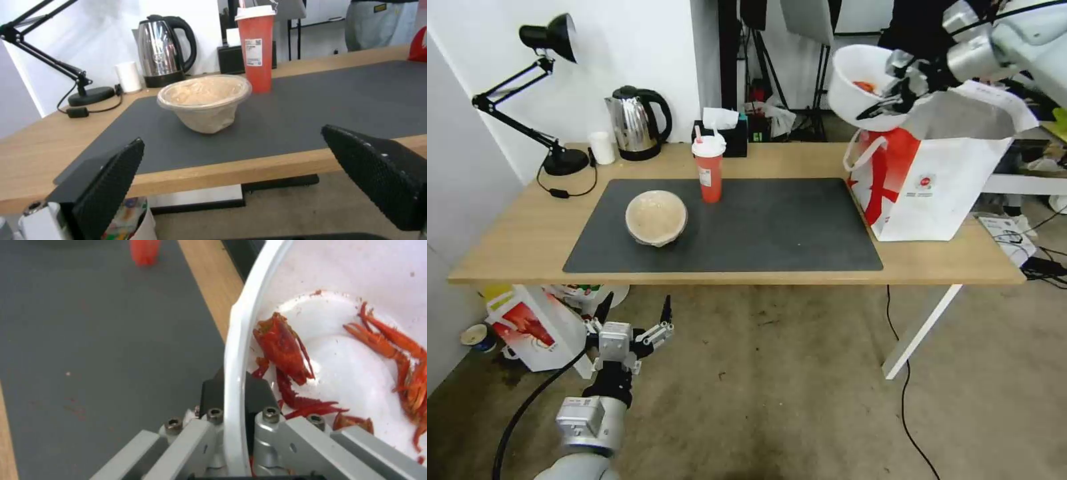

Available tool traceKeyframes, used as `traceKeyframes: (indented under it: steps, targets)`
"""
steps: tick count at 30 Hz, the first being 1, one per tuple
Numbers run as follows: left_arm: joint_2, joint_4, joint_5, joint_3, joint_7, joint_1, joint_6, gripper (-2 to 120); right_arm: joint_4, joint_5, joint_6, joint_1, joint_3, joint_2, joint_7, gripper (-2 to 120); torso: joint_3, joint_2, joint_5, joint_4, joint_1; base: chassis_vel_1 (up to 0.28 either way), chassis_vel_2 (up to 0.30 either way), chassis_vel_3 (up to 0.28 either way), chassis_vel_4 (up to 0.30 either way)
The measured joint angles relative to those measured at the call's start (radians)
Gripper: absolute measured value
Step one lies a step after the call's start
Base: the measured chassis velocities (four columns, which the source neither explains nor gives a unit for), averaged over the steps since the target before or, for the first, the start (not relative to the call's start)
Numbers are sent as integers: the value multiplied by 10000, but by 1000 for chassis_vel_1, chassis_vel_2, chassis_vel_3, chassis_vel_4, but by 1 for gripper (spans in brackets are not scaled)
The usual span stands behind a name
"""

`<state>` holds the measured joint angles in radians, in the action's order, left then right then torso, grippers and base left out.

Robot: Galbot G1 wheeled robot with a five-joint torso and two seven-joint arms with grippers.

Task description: Pick up the trash from the table and place it into the takeout bag.

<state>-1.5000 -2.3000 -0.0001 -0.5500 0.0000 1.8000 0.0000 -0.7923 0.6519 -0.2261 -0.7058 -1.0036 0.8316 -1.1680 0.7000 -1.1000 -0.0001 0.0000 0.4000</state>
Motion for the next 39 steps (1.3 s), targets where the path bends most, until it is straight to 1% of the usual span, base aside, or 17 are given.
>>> traceKeyframes:
  steps: [9,17,25,39]
  targets:
    - [0,0,0,0,0,0,0,100,436,-64,39,155,343,5,2,0,0,0,1,0,0,0,0,0,0]
    - [0,0,0,0,0,0,0,100,804,-65,69,74,512,189,-15,0,0,0,0,1,0,0,0,0,0]
    - [0,0,0,0,0,0,0,100,1267,-85,76,271,1142,238,-32,0,0,1,2,0,0,0,0,0,0]
    - [0,0,0,1,0,0,0,100,1431,-369,118,709,1703,24,-127,0,0,0,1,0,0,0,0,0,0]
